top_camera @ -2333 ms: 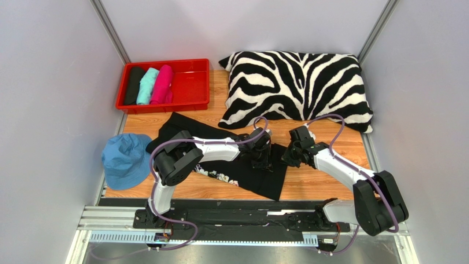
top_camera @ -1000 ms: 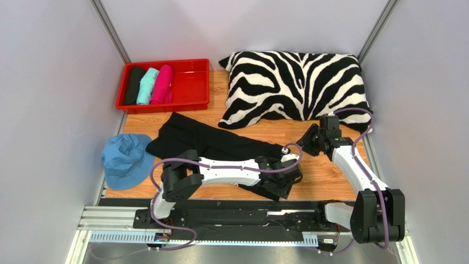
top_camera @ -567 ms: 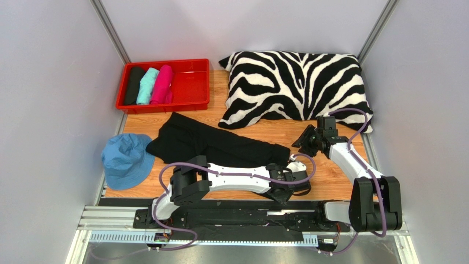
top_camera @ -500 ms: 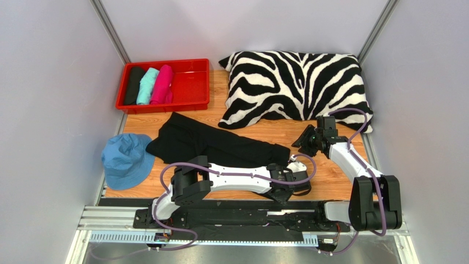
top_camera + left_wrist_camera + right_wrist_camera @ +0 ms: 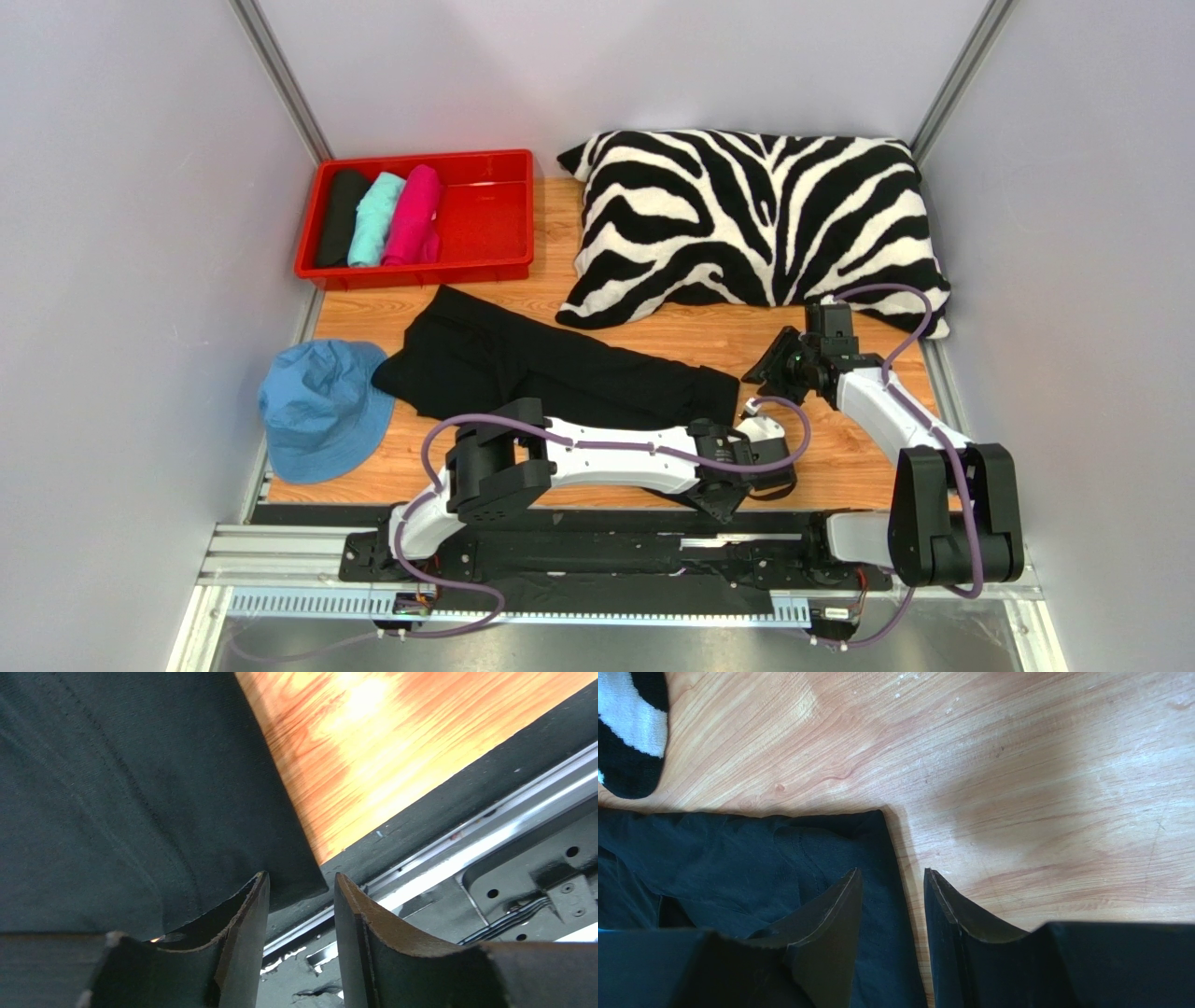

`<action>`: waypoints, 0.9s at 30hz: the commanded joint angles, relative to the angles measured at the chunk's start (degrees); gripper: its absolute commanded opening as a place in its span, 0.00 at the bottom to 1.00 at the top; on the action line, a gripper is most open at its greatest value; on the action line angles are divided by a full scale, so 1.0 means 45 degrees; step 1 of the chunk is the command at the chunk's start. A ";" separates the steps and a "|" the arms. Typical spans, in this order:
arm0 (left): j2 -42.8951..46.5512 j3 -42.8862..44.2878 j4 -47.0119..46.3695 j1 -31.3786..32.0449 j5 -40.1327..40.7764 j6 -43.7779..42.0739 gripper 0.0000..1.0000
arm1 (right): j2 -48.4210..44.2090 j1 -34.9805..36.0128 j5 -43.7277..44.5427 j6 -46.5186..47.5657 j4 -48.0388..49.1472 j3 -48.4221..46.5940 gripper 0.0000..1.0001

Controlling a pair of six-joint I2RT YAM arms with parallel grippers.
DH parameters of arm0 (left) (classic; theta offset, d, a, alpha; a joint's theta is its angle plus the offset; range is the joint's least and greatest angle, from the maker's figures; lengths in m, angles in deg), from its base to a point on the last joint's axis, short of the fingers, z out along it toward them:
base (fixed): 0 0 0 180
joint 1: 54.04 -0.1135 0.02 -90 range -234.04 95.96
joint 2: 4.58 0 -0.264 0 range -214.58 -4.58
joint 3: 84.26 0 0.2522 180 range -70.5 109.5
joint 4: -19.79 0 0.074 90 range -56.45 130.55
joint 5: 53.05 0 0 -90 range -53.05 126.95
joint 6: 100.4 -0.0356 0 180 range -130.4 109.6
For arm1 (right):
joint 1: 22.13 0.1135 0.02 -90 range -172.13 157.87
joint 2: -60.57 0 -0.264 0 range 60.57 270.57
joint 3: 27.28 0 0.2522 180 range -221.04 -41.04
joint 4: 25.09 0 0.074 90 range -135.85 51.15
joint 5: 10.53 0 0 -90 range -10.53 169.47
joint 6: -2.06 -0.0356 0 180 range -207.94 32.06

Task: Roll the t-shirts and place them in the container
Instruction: Roll the T-shirt to the center of the board.

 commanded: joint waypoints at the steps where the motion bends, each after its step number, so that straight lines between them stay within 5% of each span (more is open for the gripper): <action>1: -0.0003 -0.0306 -0.0582 0.0065 -0.0291 -0.0045 0.43 | -0.0272 -0.0009 -0.0123 -0.0047 0.0562 0.0139 0.41; 6: 0.0232 -0.0950 -0.1188 0.0045 -0.0585 0.0072 0.29 | -0.0467 0.0070 -0.0006 -0.0009 0.0582 0.0315 0.41; 11: 0.0447 -0.1360 -0.1423 0.0045 -0.0644 0.0189 0.28 | -0.0526 0.0245 0.0052 0.0011 0.0680 0.0432 0.42; 16: 0.1653 -0.2686 -0.2319 -0.0208 -0.0798 0.0540 0.12 | -0.0741 0.0830 0.0325 -0.0047 0.0758 0.0510 0.42; 27: 0.3279 -0.5227 -0.4762 -0.0716 -0.1913 0.1126 0.05 | 0.0098 0.1417 0.1068 -0.0106 0.1440 0.0569 0.41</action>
